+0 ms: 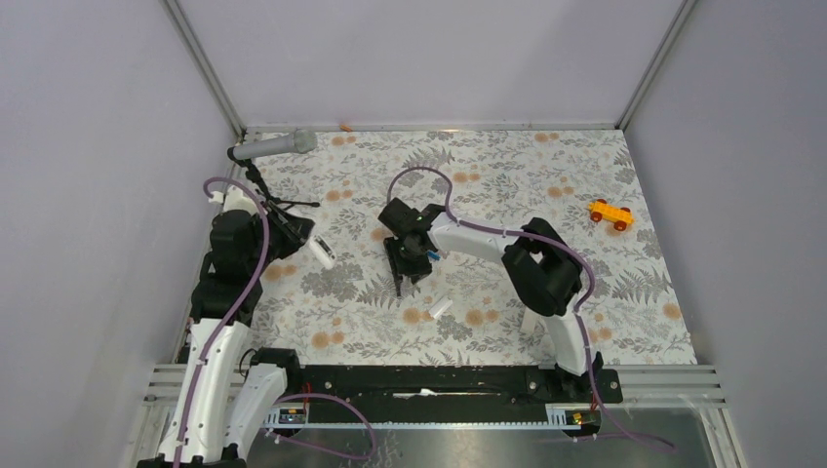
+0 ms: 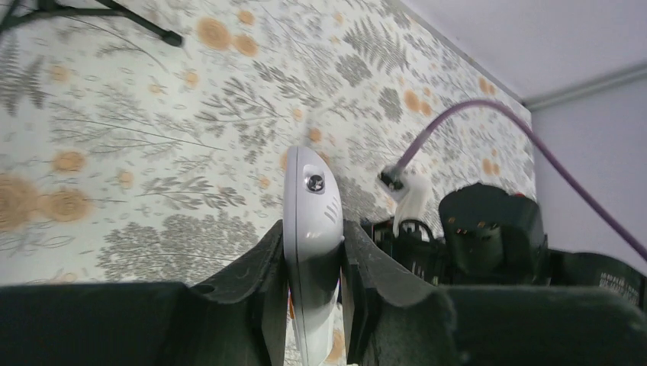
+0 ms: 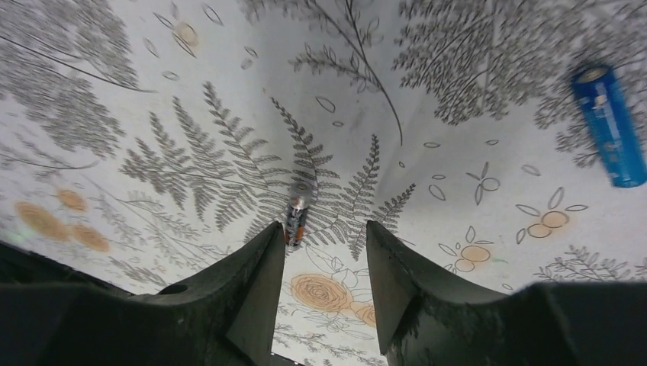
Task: Load the batteries into the remote control
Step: Adjust the battery at the center of the board.
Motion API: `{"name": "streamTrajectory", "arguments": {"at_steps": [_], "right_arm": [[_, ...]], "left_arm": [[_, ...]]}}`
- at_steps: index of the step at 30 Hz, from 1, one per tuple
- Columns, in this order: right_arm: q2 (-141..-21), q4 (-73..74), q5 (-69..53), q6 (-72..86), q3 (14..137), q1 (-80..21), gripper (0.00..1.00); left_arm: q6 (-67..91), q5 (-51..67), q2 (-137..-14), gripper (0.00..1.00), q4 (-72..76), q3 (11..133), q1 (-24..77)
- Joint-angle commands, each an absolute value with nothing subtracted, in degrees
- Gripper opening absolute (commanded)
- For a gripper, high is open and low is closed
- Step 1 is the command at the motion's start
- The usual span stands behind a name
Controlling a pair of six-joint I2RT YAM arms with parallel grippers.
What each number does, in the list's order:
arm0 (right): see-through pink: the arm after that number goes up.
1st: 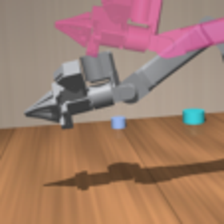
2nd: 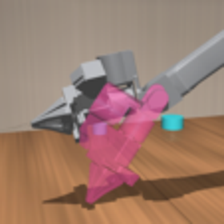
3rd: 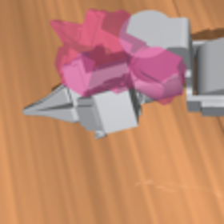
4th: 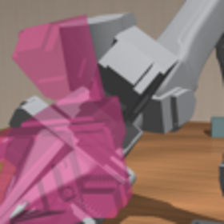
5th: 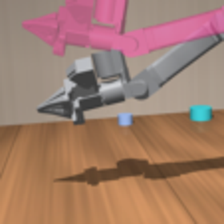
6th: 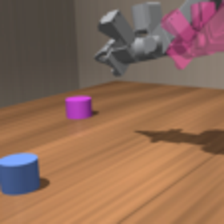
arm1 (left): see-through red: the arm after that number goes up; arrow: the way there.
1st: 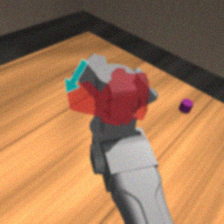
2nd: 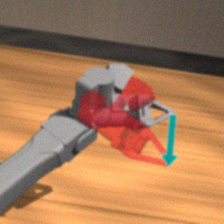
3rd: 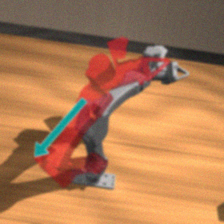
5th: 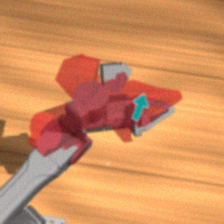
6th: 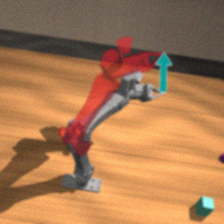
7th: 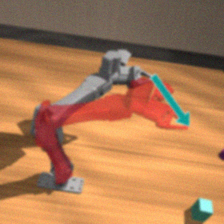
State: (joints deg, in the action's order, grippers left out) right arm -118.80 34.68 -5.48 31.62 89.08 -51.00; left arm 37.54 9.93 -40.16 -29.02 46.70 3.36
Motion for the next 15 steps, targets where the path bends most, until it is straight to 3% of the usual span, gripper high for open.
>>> {"name": "streamTrajectory", "arguments": {"at_steps": [1,10,15], "right_arm": [[-121.82,40.95,-3.88,31.07,92.20,-52.90,0.50],[-121.67,39.38,-1.29,35.22,89.80,-53.35,0.49],[-118.86,32.11,-6.80,33.22,90.20,-55.28,0.58]], "left_arm": [[35.56,0.24,-38.19,0.00,-31.87,50.15,2.99],[36.10,1.13,-37.54,0.00,-31.73,49.16,2.99],[36.40,-2.19,-37.18,0.00,-33.67,49.85,2.99]]}}
